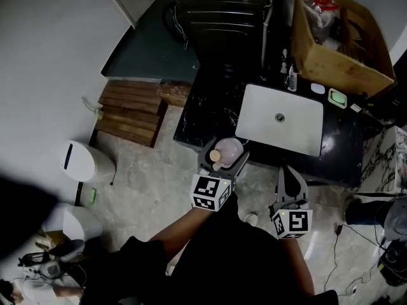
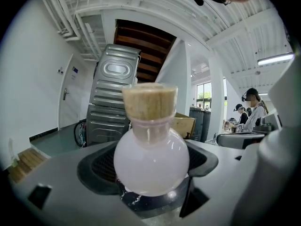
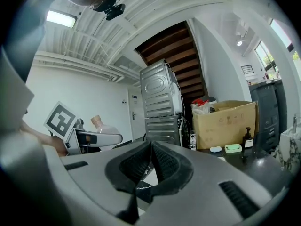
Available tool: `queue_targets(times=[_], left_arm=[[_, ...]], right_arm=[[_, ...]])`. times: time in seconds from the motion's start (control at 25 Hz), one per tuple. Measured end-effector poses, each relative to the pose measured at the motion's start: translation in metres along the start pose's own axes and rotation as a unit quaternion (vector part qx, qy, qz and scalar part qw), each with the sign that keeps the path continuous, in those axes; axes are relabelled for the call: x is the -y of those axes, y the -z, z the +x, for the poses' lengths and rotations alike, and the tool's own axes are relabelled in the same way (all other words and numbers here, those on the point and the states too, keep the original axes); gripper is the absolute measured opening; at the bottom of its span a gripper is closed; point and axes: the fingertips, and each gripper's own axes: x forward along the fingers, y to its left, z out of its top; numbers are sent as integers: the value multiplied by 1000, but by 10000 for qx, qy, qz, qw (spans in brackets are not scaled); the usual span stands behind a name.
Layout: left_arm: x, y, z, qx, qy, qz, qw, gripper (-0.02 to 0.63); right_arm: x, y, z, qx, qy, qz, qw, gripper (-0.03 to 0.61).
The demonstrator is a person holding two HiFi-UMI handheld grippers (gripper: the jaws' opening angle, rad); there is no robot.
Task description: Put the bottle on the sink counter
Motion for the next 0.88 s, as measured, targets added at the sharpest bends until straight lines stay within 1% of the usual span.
queue_targets(times=[0.32, 0.52, 0.68, 0.88], left_arm=[[-41, -13, 47, -56, 40, 19, 10000, 400], [-65, -21, 71, -78, 143, -15, 9999, 400], [-85, -22, 86, -148, 202, -63, 9997, 400], [-109, -19, 103, -200, 275, -54, 9994, 400]], right_arm=[[9, -20, 68, 11, -15, -77, 10000, 38], [13, -30, 104, 4, 133, -88, 9999, 38], [13, -34, 126, -49, 283, -97, 9995, 38], [10, -36, 159, -102, 350, -122, 9993, 38]])
